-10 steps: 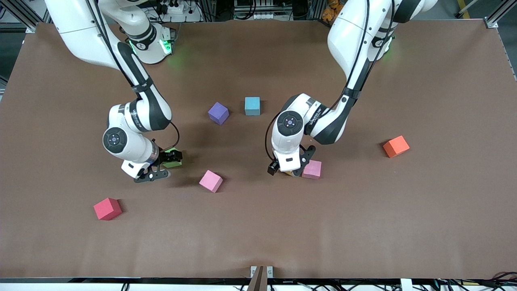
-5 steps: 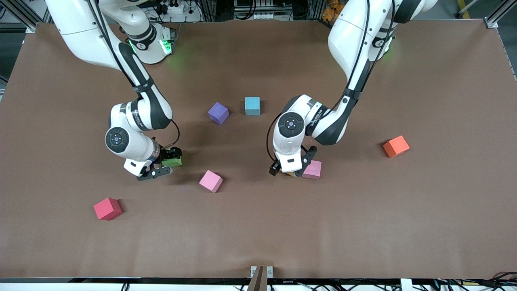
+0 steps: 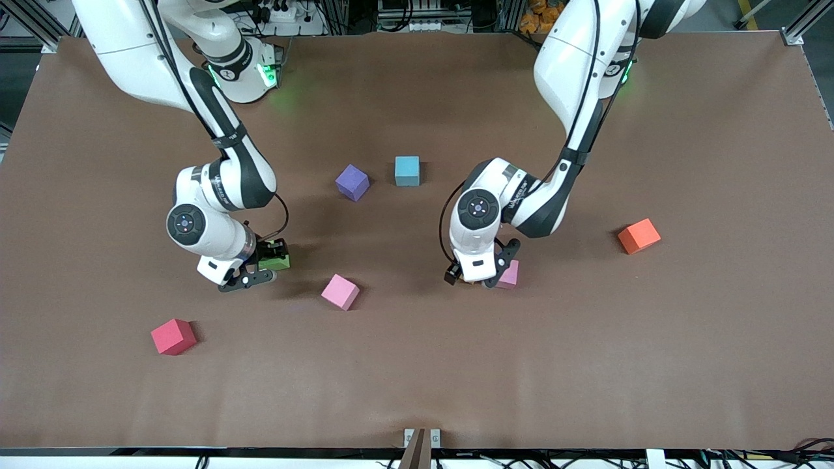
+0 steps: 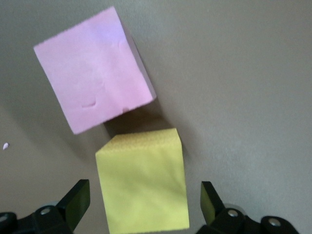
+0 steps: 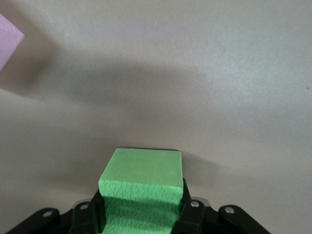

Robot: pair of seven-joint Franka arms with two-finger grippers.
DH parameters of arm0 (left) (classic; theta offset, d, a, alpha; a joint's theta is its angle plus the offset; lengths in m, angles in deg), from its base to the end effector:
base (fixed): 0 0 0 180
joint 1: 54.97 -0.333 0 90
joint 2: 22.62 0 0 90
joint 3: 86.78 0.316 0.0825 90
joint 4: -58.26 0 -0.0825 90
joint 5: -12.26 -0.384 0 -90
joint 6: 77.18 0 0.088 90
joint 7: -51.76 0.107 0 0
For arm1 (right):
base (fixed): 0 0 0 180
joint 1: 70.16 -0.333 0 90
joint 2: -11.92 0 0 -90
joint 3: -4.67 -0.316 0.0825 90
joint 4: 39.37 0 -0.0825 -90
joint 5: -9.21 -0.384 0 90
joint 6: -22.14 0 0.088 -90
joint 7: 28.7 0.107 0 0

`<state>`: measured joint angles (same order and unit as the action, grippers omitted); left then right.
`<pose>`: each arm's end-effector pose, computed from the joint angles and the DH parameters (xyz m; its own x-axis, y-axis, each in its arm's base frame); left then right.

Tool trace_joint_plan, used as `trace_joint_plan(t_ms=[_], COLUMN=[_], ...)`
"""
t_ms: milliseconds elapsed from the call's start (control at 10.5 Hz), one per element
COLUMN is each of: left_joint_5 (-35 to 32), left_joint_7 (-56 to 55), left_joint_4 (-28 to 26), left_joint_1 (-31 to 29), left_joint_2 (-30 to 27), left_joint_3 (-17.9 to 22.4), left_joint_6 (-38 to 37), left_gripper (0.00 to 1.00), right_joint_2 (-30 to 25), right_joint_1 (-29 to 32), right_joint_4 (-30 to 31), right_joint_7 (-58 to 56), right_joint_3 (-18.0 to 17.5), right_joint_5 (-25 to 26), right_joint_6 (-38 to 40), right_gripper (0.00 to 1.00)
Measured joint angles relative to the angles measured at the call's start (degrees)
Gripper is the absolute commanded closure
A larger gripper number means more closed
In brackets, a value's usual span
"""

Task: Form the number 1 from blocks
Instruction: 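Lift the green cube with the right gripper while the left gripper lifts yellow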

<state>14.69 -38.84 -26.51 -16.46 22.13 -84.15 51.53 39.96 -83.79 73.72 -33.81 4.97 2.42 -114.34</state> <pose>0.5764 -0.4253 0.2108 0.5664 0.8242 -0.0003 0.8241 -0.5663 -0.0132 0.5891 0.1409 0.2122 0.9693 0.2332 -0.0773 0.2273 -0.9706 -0.0790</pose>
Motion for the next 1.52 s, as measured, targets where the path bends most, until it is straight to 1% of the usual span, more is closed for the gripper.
trace_joint_plan(t_ms=[286, 476, 571, 667, 762, 952, 1238, 1429, 1524], left_joint_5=[0.00, 0.00, 0.00, 0.00, 0.00, 0.00, -1.00, -1.60, -1.62], left_joint_7=[0.16, 0.16, 0.16, 0.16, 0.16, 0.16, 1.59, 7.05, 10.80], left_joint_4=[-0.03, -0.19, -0.27, -0.34, -0.37, -0.38, -0.29, -0.32, -1.97], left_joint_1=[-0.16, -0.01, 0.09, 0.12, 0.09, 0.02, -0.09, -0.16, -0.09], left_joint_2=[0.01, 0.32, 0.67, 0.91, 0.99, 1.01, 0.54, -2.36, -5.52], left_joint_3=[-0.09, -0.15, -0.17, -0.17, -0.16, -0.13, -0.02, -0.10, -0.45], left_joint_6=[0.00, 0.00, 0.00, 0.00, 0.00, 0.01, -0.78, -7.43, -10.05], left_gripper=[0.00, 0.00, 0.21, 0.56, 1.00, 1.00, 1.00, 1.00, 1.00], right_joint_2=[-5.47, -7.61, -7.71, -7.71, -7.70, -7.69, -7.68, -7.66, -7.62], right_joint_1=[-1.12, -4.07, -5.97, -7.29, -7.80, -8.54, -11.16, -12.50, -12.53], right_joint_4=[-0.87, -1.01, -1.59, -1.97, -2.14, -2.16, -2.17, -2.17, -2.16], right_joint_7=[6.21, 13.70, 18.02, 20.59, 21.43, 22.58, 27.71, 30.21, 30.48], right_joint_3=[-0.14, -0.17, -0.18, -0.16, -0.15, -0.13, -0.11, -0.11, -0.08], right_joint_5=[-0.22, -0.59, -0.59, -0.59, -0.60, -0.66, -0.71, -0.71, -0.71], right_joint_6=[1.96, 2.67, 2.67, 2.65, 2.65, 2.65, 2.50, 2.39, 2.38], right_gripper=[0.48, 0.48, 0.48, 0.47, 0.47, 0.47, 0.47, 0.47, 0.47])
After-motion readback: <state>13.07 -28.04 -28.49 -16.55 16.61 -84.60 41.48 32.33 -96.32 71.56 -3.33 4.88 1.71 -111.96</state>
